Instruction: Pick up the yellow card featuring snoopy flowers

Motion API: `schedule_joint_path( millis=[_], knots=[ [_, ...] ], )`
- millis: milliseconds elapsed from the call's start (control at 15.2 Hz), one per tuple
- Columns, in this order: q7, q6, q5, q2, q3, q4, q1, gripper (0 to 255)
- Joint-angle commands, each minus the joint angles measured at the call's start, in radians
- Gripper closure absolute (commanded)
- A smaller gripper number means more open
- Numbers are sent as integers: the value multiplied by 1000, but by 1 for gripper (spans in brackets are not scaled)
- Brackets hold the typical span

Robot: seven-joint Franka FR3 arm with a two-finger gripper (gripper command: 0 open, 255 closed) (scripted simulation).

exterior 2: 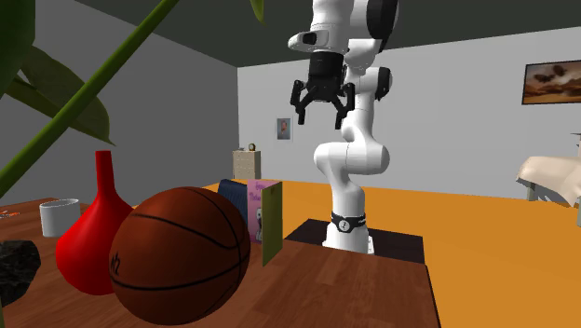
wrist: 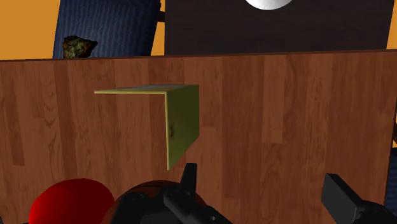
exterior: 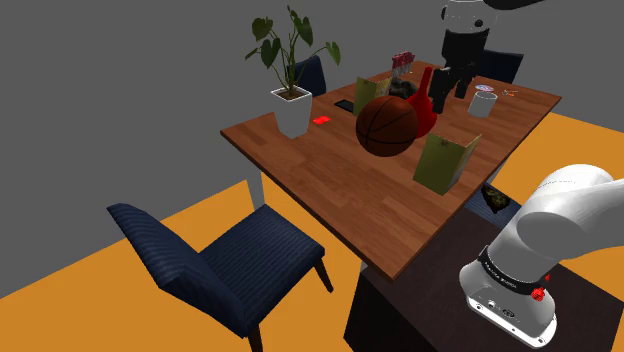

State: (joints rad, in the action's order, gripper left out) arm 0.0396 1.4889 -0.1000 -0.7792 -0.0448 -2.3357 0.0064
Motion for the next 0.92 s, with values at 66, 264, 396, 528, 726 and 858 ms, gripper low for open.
schedule_joint_path(
  millis=[66,264,396,528,726,858],
  knots=[
    [-21,22,-8,3,22,-22,-4,0],
    [-85,91,-31,21,88,-80,-17,0],
    [-128,138,-47,42,132,-113,-27,0],
    [-170,187,-62,70,176,-140,-37,0],
    [-235,263,-81,125,243,-172,-52,0],
    [-279,314,-92,170,287,-186,-60,0]
  ],
)
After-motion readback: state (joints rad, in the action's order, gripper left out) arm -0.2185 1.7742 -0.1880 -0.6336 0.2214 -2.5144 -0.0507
